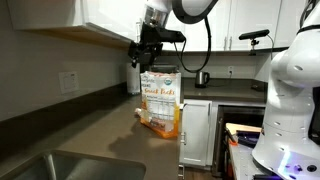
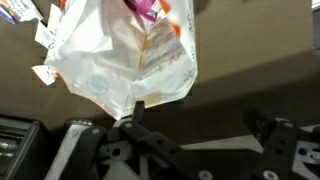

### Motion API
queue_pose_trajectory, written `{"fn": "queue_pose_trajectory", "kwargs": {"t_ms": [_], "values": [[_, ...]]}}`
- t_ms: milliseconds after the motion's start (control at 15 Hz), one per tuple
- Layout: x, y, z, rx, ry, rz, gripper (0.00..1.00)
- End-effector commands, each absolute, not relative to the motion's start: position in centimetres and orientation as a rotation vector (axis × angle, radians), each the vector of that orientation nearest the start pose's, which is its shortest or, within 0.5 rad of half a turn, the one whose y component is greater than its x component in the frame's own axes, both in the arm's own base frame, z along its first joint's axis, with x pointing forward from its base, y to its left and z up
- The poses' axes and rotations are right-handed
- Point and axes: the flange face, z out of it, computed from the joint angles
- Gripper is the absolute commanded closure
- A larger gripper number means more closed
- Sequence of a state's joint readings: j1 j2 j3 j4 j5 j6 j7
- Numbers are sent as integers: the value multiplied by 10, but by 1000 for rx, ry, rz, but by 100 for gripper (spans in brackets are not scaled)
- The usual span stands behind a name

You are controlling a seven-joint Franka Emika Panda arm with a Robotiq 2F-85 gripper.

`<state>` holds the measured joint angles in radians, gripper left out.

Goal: Turn the plastic packaging around.

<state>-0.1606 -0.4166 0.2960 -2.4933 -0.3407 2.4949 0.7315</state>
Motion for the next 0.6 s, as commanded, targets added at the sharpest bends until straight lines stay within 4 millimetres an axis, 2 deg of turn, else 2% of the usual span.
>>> {"fn": "queue_pose_trajectory", "kwargs": {"t_ms": [0,200,333,533], "values": [[459,54,471,-3173,789,-944,0],[458,43,460,-3142,1009,-939,0],[457,40,448,-3090,1156,-845,0],[456,33,438,-2985,1323,-801,0]]}}
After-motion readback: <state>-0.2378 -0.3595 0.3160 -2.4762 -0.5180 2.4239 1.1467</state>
